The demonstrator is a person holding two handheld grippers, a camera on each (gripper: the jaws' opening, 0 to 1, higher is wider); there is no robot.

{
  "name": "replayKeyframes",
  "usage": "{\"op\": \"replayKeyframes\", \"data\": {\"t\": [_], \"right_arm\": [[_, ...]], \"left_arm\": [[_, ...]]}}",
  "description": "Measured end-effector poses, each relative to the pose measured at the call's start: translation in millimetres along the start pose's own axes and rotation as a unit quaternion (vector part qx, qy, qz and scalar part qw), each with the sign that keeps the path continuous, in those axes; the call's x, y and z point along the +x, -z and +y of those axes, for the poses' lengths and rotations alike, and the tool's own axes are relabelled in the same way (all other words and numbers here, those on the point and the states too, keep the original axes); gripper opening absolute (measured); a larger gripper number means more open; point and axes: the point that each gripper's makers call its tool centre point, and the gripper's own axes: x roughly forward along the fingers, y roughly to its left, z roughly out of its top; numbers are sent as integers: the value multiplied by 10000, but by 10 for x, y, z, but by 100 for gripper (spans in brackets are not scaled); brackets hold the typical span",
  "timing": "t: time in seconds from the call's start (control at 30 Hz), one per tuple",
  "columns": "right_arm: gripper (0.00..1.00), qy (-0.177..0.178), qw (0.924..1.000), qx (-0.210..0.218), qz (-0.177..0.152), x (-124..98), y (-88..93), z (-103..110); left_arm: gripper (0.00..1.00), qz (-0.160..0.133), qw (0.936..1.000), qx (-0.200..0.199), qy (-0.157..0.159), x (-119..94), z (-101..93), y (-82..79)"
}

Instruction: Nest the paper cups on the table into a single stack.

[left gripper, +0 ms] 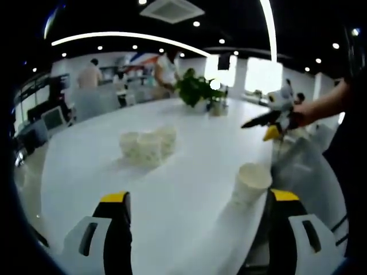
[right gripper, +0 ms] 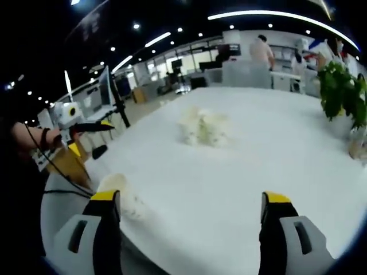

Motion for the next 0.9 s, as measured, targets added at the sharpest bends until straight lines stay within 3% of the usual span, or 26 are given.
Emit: {"op": "replayKeyframes", "data": {"t": [0.3, 0.33, 0.4, 0.63, 0.7, 0.9], "right_arm": [[100, 112, 9972, -720, 179, -8, 92, -54], [100, 150, 9942, -1025, 280, -9, 118, -83], [100, 165, 9919, -1230, 271, -6, 118, -71], [100, 219, 9912, -1278, 279, -9, 139, -98], [100, 274, 9873, -1537, 282, -31, 134, -94], [100, 352, 9858, -1578, 448, -86, 199, -118]], "left_arm": [[98, 349, 9988, 341, 45, -39, 68, -86], [98, 400, 9984, 394, 75, -39, 71, -95], [97, 501, 9975, 493, 112, -26, 119, -130], [97, 693, 9934, 877, 275, 98, 266, -335], [97, 862, 9890, 1133, 404, 175, 300, -380], [94, 1012, 9807, 1473, 788, 384, 341, -498]]}}
